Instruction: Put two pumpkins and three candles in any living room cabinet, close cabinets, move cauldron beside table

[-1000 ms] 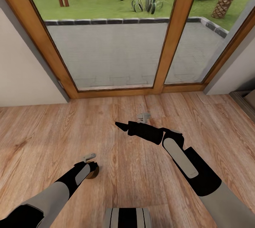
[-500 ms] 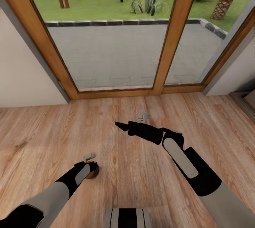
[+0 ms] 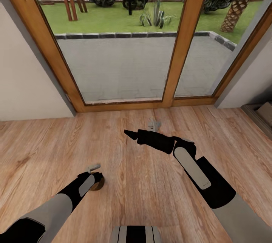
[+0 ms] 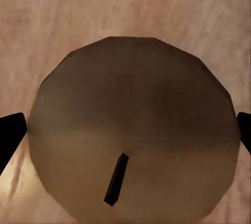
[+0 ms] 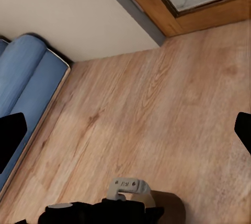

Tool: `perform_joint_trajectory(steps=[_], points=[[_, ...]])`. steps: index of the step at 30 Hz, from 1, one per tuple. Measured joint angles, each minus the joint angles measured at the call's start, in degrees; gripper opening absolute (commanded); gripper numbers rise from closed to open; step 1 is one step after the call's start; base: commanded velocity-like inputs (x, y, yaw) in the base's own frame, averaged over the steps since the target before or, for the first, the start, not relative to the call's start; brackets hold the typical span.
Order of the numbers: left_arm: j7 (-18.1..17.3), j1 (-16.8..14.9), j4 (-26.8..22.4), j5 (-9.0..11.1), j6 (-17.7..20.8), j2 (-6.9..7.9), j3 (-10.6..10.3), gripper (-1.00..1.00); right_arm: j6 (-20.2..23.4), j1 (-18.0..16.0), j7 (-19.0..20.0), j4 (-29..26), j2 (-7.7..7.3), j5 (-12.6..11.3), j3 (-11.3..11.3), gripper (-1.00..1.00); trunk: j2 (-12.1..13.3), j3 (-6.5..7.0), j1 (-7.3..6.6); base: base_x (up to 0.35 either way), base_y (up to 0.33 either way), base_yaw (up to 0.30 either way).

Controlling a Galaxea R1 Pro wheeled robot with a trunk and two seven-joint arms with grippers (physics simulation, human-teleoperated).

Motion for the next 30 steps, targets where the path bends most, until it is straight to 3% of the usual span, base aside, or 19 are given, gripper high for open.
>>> perform_joint_trajectory(steps=[5,9,13,18,26,28,30], points=[[0.0,-0.1,-0.4,0.2,0.2,-0.02,0.8,-1.00,-0.1,0.0,0.0,1.6,0.00,0.0,-0.1,1.00,0.1,1.11,-0.13,0.000,0.000,0.000],[0.3,-0.2,-0.6,0.4,0.2,-0.15,2.3,-1.00,-0.2,0.0,0.1,1.9,0.00,0.0,-0.1,1.00,0.1,1.11,-0.12,0.000,0.000,0.000],[0.3,-0.2,-0.6,0.3,0.4,-0.04,4.9,-1.00,-0.2,0.0,0.1,2.0,-0.17,0.0,-0.1,1.00,0.1,2.00,-0.23,0.000,0.000,0.000],[0.4,-0.2,-0.6,0.1,0.8,0.25,7.9,-1.00,-0.3,0.0,-0.3,2.0,-1.41,0.1,-0.2,1.00,0.2,3.10,-0.34,-0.111,0.000,0.000],[0.4,-0.2,-0.6,0.5,1.7,0.86,8.7,-1.00,-0.2,0.0,-1.0,4.1,-1.70,0.3,-0.2,1.00,0.3,4.88,-0.56,-0.152,0.000,0.000],[0.4,-0.2,-0.6,0.5,3.5,0.83,9.1,-1.00,-0.3,0.0,-1.1,5.2,-1.69,0.2,-1.1,1.00,0.3,5.32,-0.62,-0.007,0.000,0.000],[0.4,-0.2,-0.7,0.4,4.2,0.82,9.2,-1.00,-0.2,0.0,-1.1,5.9,-1.73,0.2,-3.6,1.00,0.3,5.77,-0.67,-0.003,0.000,0.000]])
